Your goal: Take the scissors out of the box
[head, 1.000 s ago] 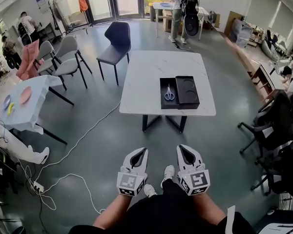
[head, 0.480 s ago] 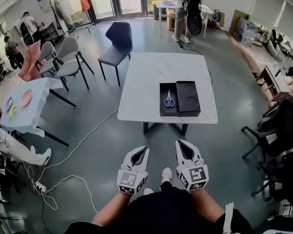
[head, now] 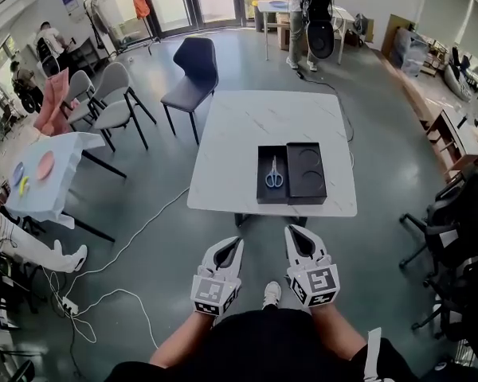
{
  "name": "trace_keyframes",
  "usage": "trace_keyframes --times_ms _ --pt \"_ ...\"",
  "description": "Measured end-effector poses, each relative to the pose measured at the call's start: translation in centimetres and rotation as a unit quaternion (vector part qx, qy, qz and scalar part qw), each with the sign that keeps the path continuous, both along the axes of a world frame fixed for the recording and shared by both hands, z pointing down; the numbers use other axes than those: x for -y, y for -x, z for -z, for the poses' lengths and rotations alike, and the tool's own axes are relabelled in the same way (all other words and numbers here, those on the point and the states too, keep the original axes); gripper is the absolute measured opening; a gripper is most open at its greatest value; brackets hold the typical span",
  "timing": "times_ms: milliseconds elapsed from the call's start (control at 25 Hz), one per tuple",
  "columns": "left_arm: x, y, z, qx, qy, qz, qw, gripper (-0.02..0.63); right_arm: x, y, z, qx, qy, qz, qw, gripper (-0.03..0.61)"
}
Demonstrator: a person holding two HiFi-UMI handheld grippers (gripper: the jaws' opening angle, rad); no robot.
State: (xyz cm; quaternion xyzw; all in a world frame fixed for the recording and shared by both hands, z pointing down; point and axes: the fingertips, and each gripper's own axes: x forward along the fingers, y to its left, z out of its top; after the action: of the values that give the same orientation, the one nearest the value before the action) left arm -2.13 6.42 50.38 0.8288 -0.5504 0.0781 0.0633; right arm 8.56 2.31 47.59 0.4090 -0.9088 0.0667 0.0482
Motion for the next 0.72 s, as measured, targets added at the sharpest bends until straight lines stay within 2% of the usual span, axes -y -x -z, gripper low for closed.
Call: trace_keyframes --times_ms 360,520,720 --pt "2.4 -1.0 -0.1 0.019 -0.001 0.020 0.9996 0.009 3.2 -0.7 -0.8 0.016 0.005 0.026 1.000 0.006" --pt "3.5 0.3 0.6 0.017 -0.012 0.053 0.9984 0.009 4.4 -0.5 -0.5 0.025 0.001 0.033 0.999 0.006" --pt "4.8 1.6 0.9 0.019 -0.018 0.067 0.9974 0.009 5.8 0.3 -0.3 0.022 -0.001 0.034 0.999 0.006"
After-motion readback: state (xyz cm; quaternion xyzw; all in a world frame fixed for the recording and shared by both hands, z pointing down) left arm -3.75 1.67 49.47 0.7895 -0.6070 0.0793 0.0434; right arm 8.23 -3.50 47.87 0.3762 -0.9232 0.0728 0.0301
